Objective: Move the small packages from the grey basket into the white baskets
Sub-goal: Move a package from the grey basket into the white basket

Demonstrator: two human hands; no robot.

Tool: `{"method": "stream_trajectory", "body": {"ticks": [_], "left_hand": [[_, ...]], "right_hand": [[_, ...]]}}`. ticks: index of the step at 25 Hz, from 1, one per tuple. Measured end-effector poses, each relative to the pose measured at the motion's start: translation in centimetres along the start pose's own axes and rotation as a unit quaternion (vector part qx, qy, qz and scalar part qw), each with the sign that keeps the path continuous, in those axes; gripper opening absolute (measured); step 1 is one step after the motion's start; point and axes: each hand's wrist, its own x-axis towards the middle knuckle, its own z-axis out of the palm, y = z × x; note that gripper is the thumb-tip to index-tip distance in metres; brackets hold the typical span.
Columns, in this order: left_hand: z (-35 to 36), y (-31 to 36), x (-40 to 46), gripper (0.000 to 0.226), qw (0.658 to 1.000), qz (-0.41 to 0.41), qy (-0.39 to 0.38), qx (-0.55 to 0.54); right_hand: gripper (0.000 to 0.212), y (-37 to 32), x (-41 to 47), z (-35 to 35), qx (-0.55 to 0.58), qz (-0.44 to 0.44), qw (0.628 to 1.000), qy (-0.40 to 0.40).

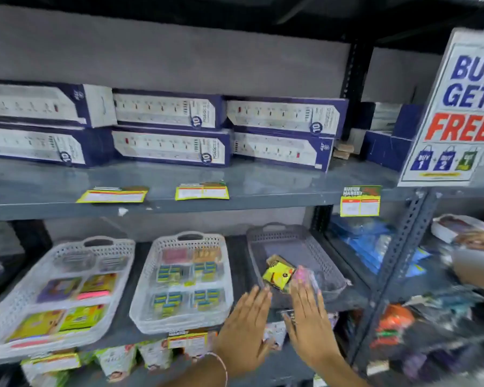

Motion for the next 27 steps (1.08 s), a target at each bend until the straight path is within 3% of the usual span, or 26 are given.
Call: {"method": "stream_trajectory", "body": {"ticks": [3, 6, 11, 13, 15, 18, 20, 23, 25, 27], "left_hand": [[3.4, 1.6, 2.9, 0.092, 0.997, -0.019, -0.072, -0.016], [5.5, 2.1, 4.8, 0.086, 0.99, -0.044, -0.133, -0.033], [7.5, 2.8, 5.2, 0.086, 0.984, -0.065, -0.155, -0.054], [7.5, 3.0, 5.5, 0.089, 0.985, -0.072, -0.152, -0.046], [7.4, 2.7, 5.5, 0.087, 0.986, -0.074, -0.149, -0.028], [7.0, 2.3, 5.2, 0.082, 0.985, -0.075, -0.157, -0.008], [6.7, 1.7, 4.0, 0.08, 0.987, -0.093, -0.132, -0.002], [5.5, -0.4, 0.9, 0.084, 0.98, -0.171, -0.099, 0.002], [3.8, -2.4, -1.8, 0.087, 0.972, -0.223, -0.071, 0.011], [1.7, -5.0, -5.5, 0.084, 0.964, -0.262, -0.043, 0.02]], "right_hand": [[0.065, 2.5, 0.9, 2.4, 0.04, 0.015, 0.999, -0.026], [0.065, 3.4, 1.2, 4.0, 0.074, -0.026, 0.996, -0.042], [0.057, 4.2, 3.0, 4.2, 0.115, -0.037, 0.987, 0.103], [0.045, 4.5, 6.2, 2.9, 0.125, -0.007, 0.985, 0.116], [0.04, 4.7, 10.2, 2.7, 0.089, 0.018, 0.995, 0.037], [0.068, 4.9, 15.3, 3.6, 0.063, 0.081, 0.983, -0.15], [0.086, 4.9, 17.3, 4.7, 0.039, 0.104, 0.966, -0.234], [0.065, 5.0, 18.4, 4.7, 0.045, 0.116, 0.954, -0.273], [0.043, 5.8, 18.8, 3.8, 0.154, 0.144, 0.938, -0.276], [0.029, 5.4, 19.2, 2.4, 0.257, 0.154, 0.929, -0.217]]}}
